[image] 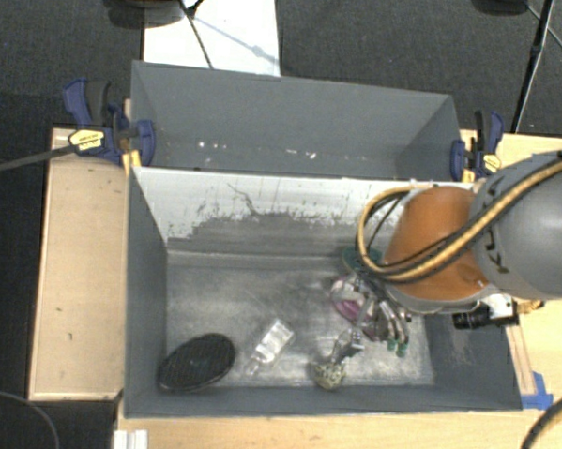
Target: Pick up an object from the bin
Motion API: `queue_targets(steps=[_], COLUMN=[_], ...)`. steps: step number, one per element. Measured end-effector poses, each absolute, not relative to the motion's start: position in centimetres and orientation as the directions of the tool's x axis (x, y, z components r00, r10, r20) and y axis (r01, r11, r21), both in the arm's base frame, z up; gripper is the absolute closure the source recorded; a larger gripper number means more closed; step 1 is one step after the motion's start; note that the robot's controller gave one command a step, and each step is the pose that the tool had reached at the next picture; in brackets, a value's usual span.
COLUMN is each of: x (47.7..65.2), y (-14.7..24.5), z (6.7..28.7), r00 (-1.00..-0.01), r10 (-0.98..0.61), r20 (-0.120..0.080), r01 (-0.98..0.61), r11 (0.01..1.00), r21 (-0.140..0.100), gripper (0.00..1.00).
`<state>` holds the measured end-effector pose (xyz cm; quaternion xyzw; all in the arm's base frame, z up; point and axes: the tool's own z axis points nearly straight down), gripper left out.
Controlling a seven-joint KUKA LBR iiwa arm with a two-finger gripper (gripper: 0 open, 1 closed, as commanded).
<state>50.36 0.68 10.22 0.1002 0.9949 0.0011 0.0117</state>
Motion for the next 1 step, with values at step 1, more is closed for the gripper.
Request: queue_targets(steps=[1], x=[51.8], y=[-0.93], z=[9.54], r00=[-0.998], r10=[0.068], r20=[-0.004], r01=[0.068], r11=[0.998], r21=[0.011], gripper=[0.0])
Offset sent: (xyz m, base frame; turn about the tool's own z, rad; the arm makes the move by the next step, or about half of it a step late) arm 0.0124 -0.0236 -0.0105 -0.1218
